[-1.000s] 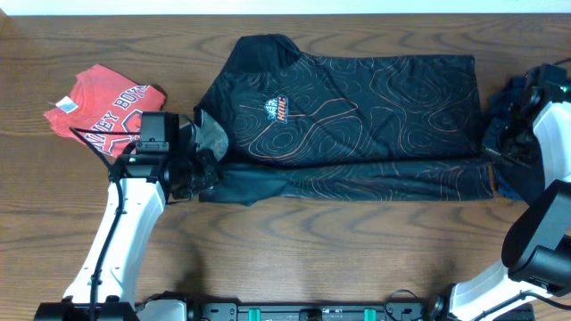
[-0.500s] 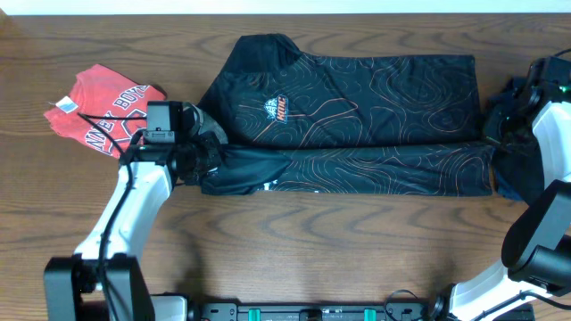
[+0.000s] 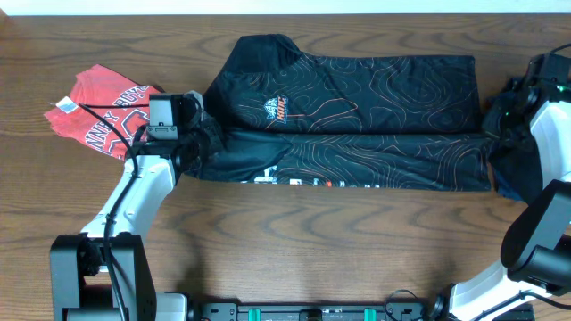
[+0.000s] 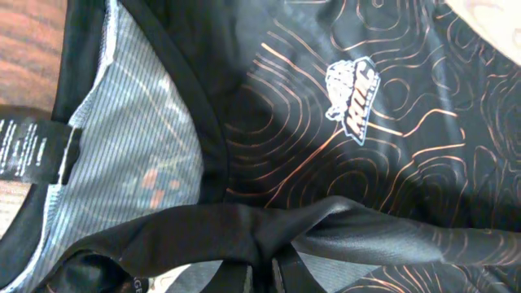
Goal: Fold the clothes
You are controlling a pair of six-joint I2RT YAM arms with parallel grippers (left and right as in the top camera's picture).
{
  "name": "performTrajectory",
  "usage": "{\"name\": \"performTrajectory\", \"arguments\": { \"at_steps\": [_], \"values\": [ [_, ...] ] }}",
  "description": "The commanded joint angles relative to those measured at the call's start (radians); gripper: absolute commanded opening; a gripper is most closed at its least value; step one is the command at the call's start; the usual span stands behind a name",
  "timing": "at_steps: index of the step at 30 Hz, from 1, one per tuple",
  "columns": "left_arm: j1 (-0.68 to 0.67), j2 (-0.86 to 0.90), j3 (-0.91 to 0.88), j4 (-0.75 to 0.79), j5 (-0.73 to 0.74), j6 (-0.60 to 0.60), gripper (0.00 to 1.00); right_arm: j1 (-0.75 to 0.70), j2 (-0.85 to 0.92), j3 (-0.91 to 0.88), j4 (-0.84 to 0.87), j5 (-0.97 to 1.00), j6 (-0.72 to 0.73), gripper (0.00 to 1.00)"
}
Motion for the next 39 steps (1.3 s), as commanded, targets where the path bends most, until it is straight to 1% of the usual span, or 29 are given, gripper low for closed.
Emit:
{"name": "performTrajectory", "arguments": {
  "at_steps": [1, 2, 3, 4, 5, 6, 7, 8, 11, 15, 19, 24, 29, 39],
  "values": [
    [0.005, 0.008, 0.003, 0.016, -0.005, -0.009, 0.08, 0.016, -0.010, -0.001, 0.010, 0.009, 0.013, 0.02],
    [0.005, 0.008, 0.003, 0.018, -0.005, -0.009, 0.13, 0.019, -0.010, -0.001, 0.012, 0.009, 0.013, 0.05],
    [0.005, 0.008, 0.003, 0.019, -0.009, -0.009, 0.27, 0.021, -0.010, -0.001, 0.014, 0.009, 0.013, 0.11],
    [0.005, 0.008, 0.003, 0.019, -0.009, -0.008, 0.42, 0.023, -0.009, -0.001, 0.015, 0.009, 0.013, 0.20],
    [0.005, 0.008, 0.003, 0.018, -0.008, -0.008, 0.62, 0.025, -0.009, -0.001, 0.016, 0.010, 0.012, 0.30],
    [0.005, 0.008, 0.003, 0.016, -0.009, -0.008, 0.71, 0.025, -0.009, -0.001, 0.016, 0.009, 0.012, 0.34],
    [0.005, 0.008, 0.003, 0.011, -0.009, -0.005, 0.76, 0.025, -0.009, -0.001, 0.015, 0.009, 0.012, 0.34],
    [0.005, 0.008, 0.003, 0.006, -0.010, 0.000, 0.79, 0.025, -0.008, -0.001, 0.013, 0.010, 0.012, 0.34],
    [0.005, 0.008, 0.003, -0.030, -0.064, -0.001, 0.79, 0.025, -0.006, -0.002, 0.004, 0.013, 0.011, 0.33],
    [0.005, 0.008, 0.003, -0.120, -0.201, -0.001, 0.79, 0.025, 0.005, -0.003, -0.035, 0.013, 0.012, 0.32],
    [0.006, 0.008, 0.003, -0.193, -0.300, -0.002, 0.79, 0.025, 0.006, -0.039, -0.052, 0.013, 0.012, 0.32],
    [0.006, 0.008, 0.002, -0.217, -0.309, -0.011, 0.79, 0.025, 0.006, -0.139, -0.006, 0.013, 0.012, 0.33],
    [0.006, 0.019, -0.004, -0.208, -0.324, -0.035, 0.79, 0.025, 0.006, -0.230, 0.059, 0.013, 0.012, 0.36],
    [0.006, 0.134, -0.004, -0.154, -0.323, -0.035, 0.80, 0.025, 0.006, -0.297, 0.100, 0.017, 0.011, 0.36]
  ]
}}
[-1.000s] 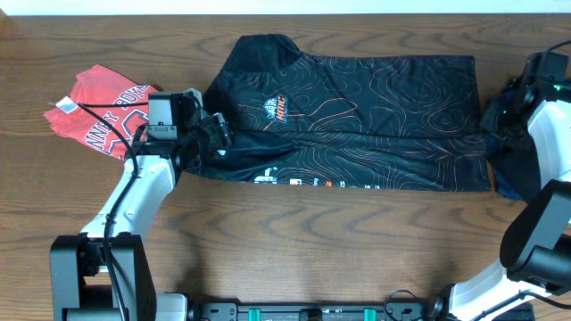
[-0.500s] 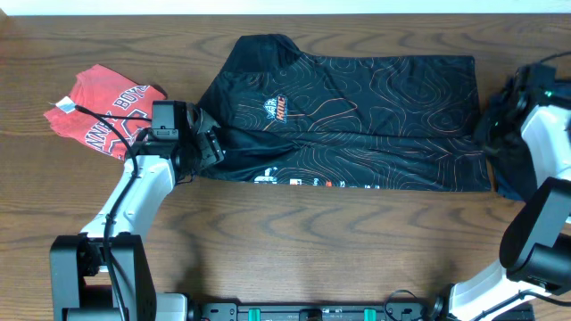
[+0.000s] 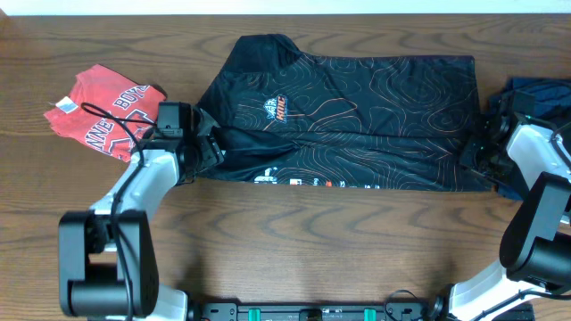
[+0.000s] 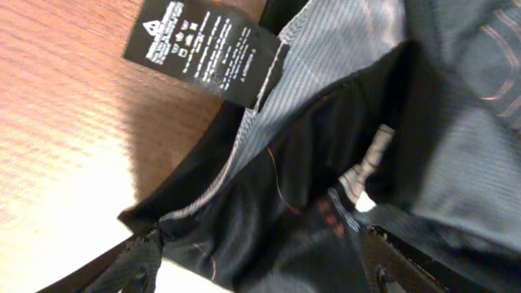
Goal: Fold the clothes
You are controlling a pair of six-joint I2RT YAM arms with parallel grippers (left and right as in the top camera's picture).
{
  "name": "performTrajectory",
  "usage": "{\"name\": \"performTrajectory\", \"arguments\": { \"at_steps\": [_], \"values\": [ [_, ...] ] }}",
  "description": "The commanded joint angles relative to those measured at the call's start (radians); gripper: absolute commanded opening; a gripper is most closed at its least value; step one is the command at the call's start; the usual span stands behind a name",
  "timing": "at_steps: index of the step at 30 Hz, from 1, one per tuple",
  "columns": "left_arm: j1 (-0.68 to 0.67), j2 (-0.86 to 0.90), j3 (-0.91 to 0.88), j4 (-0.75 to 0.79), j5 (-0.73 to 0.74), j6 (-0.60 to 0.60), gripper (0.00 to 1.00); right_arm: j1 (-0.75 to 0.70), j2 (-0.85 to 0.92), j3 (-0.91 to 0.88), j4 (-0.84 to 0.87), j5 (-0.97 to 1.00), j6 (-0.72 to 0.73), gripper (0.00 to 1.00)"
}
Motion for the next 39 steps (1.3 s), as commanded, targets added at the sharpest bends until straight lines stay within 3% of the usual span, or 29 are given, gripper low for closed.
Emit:
{"name": "performTrajectory", "arguments": {
  "at_steps": [1, 6, 8, 11, 15, 19, 24, 33, 39],
  "values": [
    [0.005, 0.048, -0.003, 0.020, -0.019, -0.010, 0.80, 0.005, 0.003, -0.023, 0.005, 0.012, 0.004, 0.36],
    [0.005, 0.079, -0.003, 0.053, -0.019, -0.010, 0.80, 0.005, 0.003, -0.032, 0.005, 0.012, 0.004, 0.36],
    [0.005, 0.079, -0.003, 0.055, -0.019, -0.010, 0.74, 0.005, 0.003, -0.032, 0.005, 0.012, 0.004, 0.36],
    [0.005, 0.079, -0.003, 0.046, -0.019, -0.009, 0.55, 0.005, 0.003, -0.032, 0.001, 0.013, 0.003, 0.36],
    [0.005, 0.079, -0.003, 0.007, -0.019, -0.009, 0.19, 0.005, 0.003, -0.032, -0.006, 0.013, 0.003, 0.35],
    [0.008, 0.079, -0.003, -0.074, -0.028, -0.009, 0.06, 0.005, 0.003, -0.032, -0.015, 0.013, 0.003, 0.35],
    [0.050, 0.078, -0.003, -0.209, -0.100, -0.009, 0.06, 0.005, 0.003, -0.033, -0.042, 0.026, 0.003, 0.35],
    [0.191, 0.078, -0.003, -0.397, -0.105, 0.008, 0.06, 0.005, 0.003, -0.033, -0.135, 0.030, 0.004, 0.31],
    [0.209, 0.078, -0.003, -0.439, -0.105, 0.022, 0.10, 0.006, 0.002, -0.032, -0.131, -0.094, -0.039, 0.30]
  ]
}}
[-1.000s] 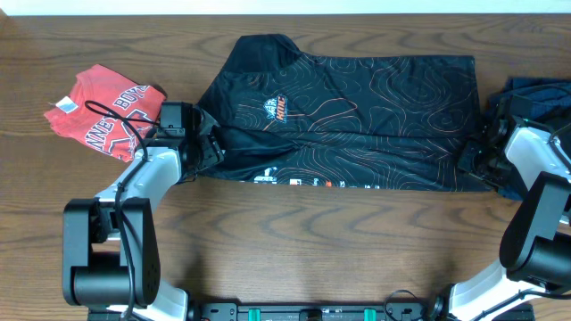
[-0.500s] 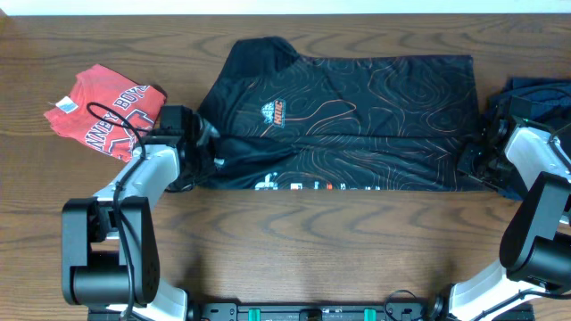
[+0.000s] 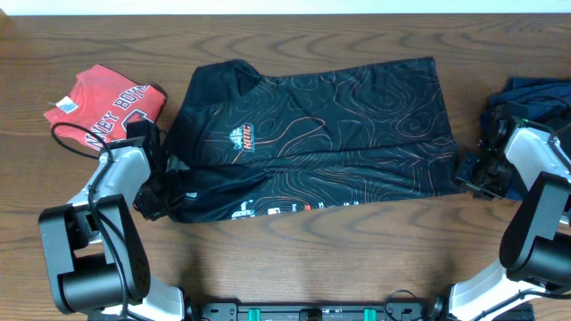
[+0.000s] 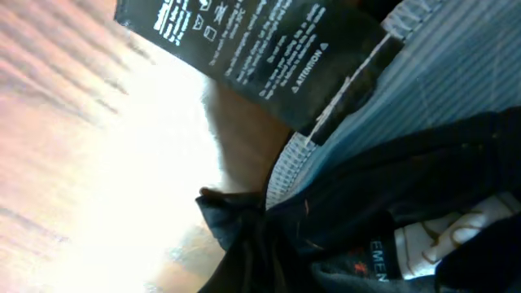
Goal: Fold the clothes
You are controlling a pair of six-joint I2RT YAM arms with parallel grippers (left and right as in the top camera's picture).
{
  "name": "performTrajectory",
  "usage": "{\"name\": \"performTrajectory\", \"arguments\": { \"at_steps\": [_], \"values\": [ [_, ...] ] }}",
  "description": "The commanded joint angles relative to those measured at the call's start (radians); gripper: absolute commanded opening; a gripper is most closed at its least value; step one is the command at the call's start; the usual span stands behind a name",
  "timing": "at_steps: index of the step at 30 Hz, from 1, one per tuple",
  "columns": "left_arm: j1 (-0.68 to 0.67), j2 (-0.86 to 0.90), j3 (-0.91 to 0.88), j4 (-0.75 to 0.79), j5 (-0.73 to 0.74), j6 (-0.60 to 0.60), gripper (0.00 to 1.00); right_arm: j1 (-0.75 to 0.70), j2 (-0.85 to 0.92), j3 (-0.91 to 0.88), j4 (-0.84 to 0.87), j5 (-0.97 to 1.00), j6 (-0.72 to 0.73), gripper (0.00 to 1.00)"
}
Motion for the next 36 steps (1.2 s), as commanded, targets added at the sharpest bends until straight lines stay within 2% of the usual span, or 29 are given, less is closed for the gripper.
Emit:
{"name": "performTrajectory", "arguments": {
  "at_steps": [1, 7, 11, 12, 16, 21, 25, 29, 33, 36],
  "values": [
    [0.005, 0.026, -0.025, -0.004, -0.034, 0.014, 0.11, 0.006, 0.000, -0.002, 0.028, -0.111, -0.046, 0.30],
    [0.005, 0.026, -0.025, -0.001, -0.034, 0.014, 0.13, 0.006, -0.013, 0.012, 0.119, -0.224, -0.103, 0.29],
    [0.005, 0.026, -0.025, 0.003, -0.034, 0.014, 0.13, 0.006, -0.013, 0.013, 0.149, -0.222, -0.103, 0.12],
    [0.005, 0.026, -0.025, 0.003, -0.034, 0.014, 0.13, 0.006, -0.013, 0.013, 0.149, -0.213, -0.103, 0.11],
    [0.005, 0.026, -0.025, 0.002, -0.034, 0.020, 0.12, 0.004, -0.014, 0.014, 0.124, -0.137, -0.095, 0.13],
    [0.005, 0.026, -0.025, 0.003, -0.034, 0.021, 0.13, 0.003, -0.023, 0.023, 0.106, -0.122, -0.095, 0.08],
    [0.005, 0.026, -0.025, -0.002, -0.034, 0.022, 0.13, 0.004, -0.023, 0.020, 0.037, -0.110, -0.095, 0.15],
    [0.005, 0.026, -0.025, -0.002, -0.034, 0.021, 0.13, 0.003, -0.023, 0.015, 0.010, -0.102, -0.095, 0.10],
    [0.005, 0.026, -0.025, -0.002, -0.034, 0.029, 0.13, 0.003, -0.023, 0.011, -0.003, -0.066, -0.094, 0.02],
    [0.005, 0.026, -0.025, -0.005, -0.034, 0.029, 0.13, 0.003, -0.023, 0.011, -0.023, 0.008, -0.047, 0.01]
  ]
}}
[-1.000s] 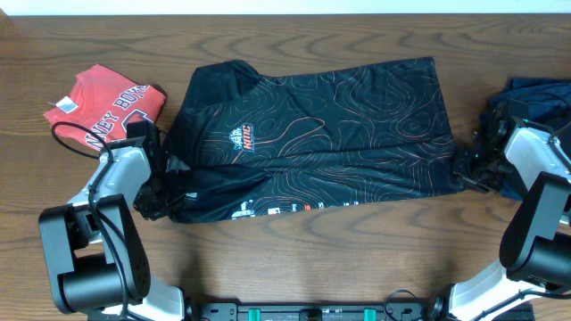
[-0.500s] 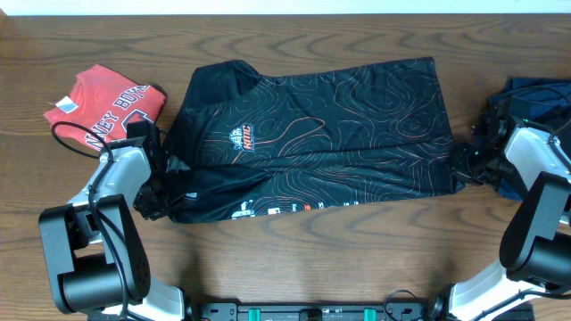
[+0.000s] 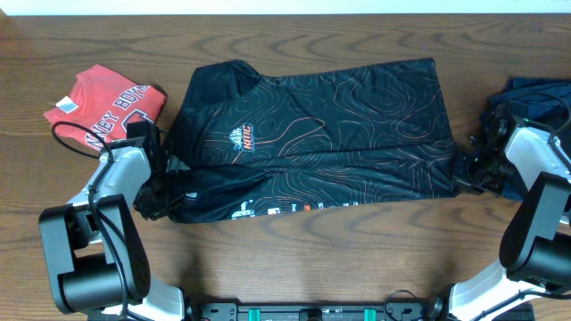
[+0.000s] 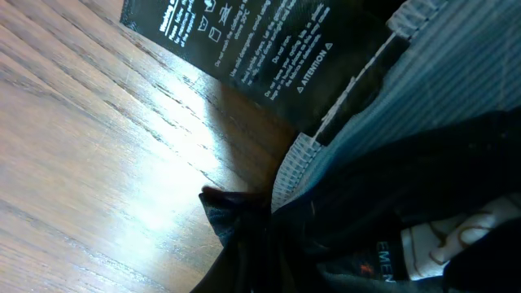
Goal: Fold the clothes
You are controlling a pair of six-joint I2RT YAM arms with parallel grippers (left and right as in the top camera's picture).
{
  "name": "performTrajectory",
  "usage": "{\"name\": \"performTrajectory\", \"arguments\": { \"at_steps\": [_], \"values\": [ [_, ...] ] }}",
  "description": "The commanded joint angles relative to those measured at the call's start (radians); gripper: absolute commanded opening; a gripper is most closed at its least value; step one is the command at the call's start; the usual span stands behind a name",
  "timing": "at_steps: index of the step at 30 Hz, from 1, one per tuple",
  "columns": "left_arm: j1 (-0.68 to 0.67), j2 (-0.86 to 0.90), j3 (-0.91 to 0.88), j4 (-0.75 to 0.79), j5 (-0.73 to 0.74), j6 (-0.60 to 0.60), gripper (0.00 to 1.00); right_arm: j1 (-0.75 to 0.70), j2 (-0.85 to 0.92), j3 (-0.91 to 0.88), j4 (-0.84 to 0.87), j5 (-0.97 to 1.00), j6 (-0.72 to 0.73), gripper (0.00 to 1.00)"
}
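Observation:
The black shirt (image 3: 339, 116) with orange contour lines lies folded lengthwise across the middle of the table. My left gripper (image 3: 159, 198) is at its lower left corner. In the left wrist view that gripper (image 4: 269, 268) is shut on a bunch of the black fabric (image 4: 383, 203), beside the grey lining and the black care label (image 4: 244, 49). My right gripper (image 3: 467, 171) sits at the shirt's lower right corner, touching or nearly touching it. Whether it is open or shut does not show.
A folded red shirt (image 3: 107, 111) lies at the back left, just beyond the left arm. A dark blue garment (image 3: 535, 91) is bunched at the right edge behind the right arm. Bare wooden table (image 3: 312, 259) stretches along the front.
The shirt and the left gripper are where they were, still shut on the same bunch. The right gripper has shifted slightly up and left, closer to the shirt's right corner.
The shirt first lay further right, with the left gripper shut on its left edge and the right gripper at its right edge. Then the left jaws stood open around fabric near the label. After that the shirt lay further left, bunched in the shut left gripper.

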Motion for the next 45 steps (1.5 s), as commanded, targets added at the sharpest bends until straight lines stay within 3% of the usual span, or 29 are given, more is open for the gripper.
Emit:
{"name": "performTrajectory", "arguments": {
  "at_steps": [1, 10, 19, 23, 24, 25, 26, 27, 30, 34, 39, 41, 42, 43, 45],
  "values": [
    [0.005, 0.026, -0.025, -0.004, -0.023, 0.018, 0.12, 0.003, -0.023, 0.007, -0.026, 0.100, 0.057, 0.01],
    [0.005, 0.026, -0.025, -0.058, -0.023, 0.021, 0.13, -0.002, -0.023, 0.005, -0.212, 0.321, 0.280, 0.01],
    [0.005, 0.009, -0.024, -0.092, -0.023, 0.025, 0.13, -0.002, -0.023, -0.027, -0.230, 0.310, 0.290, 0.01],
    [0.005, -0.068, -0.018, -0.089, -0.023, 0.025, 0.15, -0.002, -0.023, -0.019, -0.222, 0.254, 0.235, 0.11],
    [0.005, -0.101, -0.016, -0.089, -0.023, 0.025, 0.17, -0.002, -0.023, -0.015, -0.222, 0.249, 0.230, 0.14],
    [0.005, -0.130, -0.014, -0.088, -0.022, 0.024, 0.30, -0.002, -0.023, -0.010, -0.222, 0.245, 0.231, 0.19],
    [0.005, -0.161, -0.012, -0.087, -0.019, 0.024, 0.53, -0.002, -0.025, -0.005, -0.223, 0.241, 0.230, 0.21],
    [0.005, -0.195, -0.012, -0.085, -0.012, 0.023, 0.91, -0.002, -0.026, 0.002, -0.223, 0.237, 0.230, 0.30],
    [0.005, -0.272, -0.012, -0.085, 0.018, 0.024, 0.94, -0.002, -0.036, 0.032, -0.231, 0.223, 0.222, 0.39],
    [0.005, -0.353, -0.010, -0.075, 0.064, 0.048, 0.93, -0.002, -0.054, 0.112, -0.257, 0.185, 0.185, 0.40],
    [-0.004, -0.429, 0.004, 0.076, 0.270, 0.143, 0.90, -0.001, -0.062, 0.259, -0.300, 0.097, 0.127, 0.40],
    [-0.021, -0.427, 0.016, 0.161, 0.304, 0.161, 0.90, -0.001, -0.062, 0.304, -0.283, -0.017, 0.075, 0.53],
    [-0.034, -0.421, 0.021, 0.209, 0.303, 0.166, 0.90, -0.001, -0.062, 0.322, -0.274, -0.087, 0.050, 0.71],
    [-0.047, -0.413, 0.026, 0.259, 0.303, 0.169, 0.90, -0.001, -0.062, 0.340, -0.262, -0.172, 0.006, 0.78],
    [-0.080, -0.384, 0.039, 0.376, 0.304, 0.186, 0.90, -0.001, -0.062, 0.365, -0.242, -0.286, -0.061, 0.79]
  ]
}}
